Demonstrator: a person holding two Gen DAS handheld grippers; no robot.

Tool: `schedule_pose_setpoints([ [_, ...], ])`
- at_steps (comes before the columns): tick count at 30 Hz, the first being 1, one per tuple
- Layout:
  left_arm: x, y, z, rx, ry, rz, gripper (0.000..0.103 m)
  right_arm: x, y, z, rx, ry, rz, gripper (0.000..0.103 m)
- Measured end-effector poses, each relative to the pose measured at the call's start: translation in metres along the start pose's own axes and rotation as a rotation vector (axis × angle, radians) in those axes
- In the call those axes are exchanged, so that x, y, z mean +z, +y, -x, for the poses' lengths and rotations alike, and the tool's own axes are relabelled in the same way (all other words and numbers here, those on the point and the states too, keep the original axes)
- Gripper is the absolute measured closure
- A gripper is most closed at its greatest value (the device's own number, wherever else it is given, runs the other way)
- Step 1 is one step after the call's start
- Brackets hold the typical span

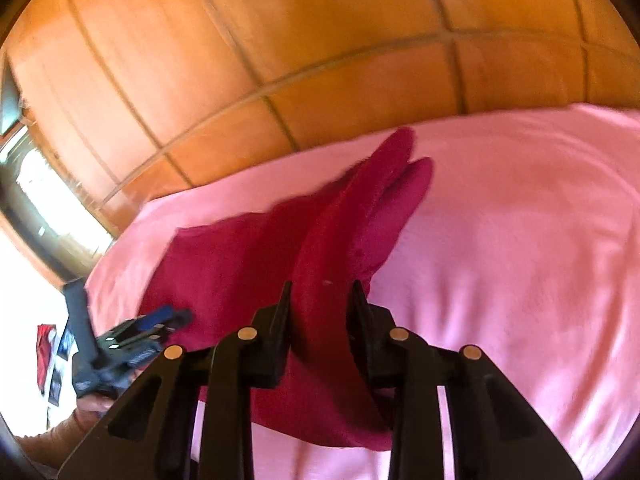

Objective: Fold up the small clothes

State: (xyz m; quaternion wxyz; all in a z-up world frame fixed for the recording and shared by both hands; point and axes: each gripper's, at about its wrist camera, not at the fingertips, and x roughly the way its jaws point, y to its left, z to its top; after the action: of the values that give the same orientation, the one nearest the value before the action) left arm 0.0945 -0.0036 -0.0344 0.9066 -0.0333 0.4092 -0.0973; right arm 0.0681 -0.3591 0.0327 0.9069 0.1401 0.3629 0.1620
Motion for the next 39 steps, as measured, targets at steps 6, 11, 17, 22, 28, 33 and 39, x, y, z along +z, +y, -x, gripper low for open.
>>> schedule_pose_setpoints([
  [6, 0.003, 0.015, 0.007, -0.081, -0.008, 0.037, 0.05, 0.015, 0.065, -0.016, 0.089, 0.005, 0.101, 0.079],
  [11, 0.008, 0.054, 0.027, -0.252, -0.033, 0.156, 0.05, 0.019, 0.115, -0.045, 0.148, 0.032, 0.164, 0.081],
  [17, 0.015, 0.11, 0.058, -0.49, -0.098, 0.309, 0.05, 0.011, 0.173, -0.086, 0.242, 0.086, 0.211, 0.09],
  [22, 0.017, 0.134, 0.054, -0.595, -0.095, 0.412, 0.038, -0.016, 0.202, -0.118, 0.265, 0.154, 0.266, 0.09],
  [28, 0.028, 0.132, 0.018, -0.696, 0.001, 0.479, 0.029, -0.038, 0.197, -0.125, 0.25, 0.167, 0.305, 0.09],
  [33, 0.044, 0.111, -0.01, -0.709, 0.084, 0.454, 0.027, -0.043, 0.196, -0.12, 0.263, 0.13, 0.335, 0.089],
  [39, 0.068, 0.08, -0.027, -0.643, 0.157, 0.374, 0.044, -0.045, 0.192, -0.114, 0.302, 0.106, 0.357, 0.07],
])
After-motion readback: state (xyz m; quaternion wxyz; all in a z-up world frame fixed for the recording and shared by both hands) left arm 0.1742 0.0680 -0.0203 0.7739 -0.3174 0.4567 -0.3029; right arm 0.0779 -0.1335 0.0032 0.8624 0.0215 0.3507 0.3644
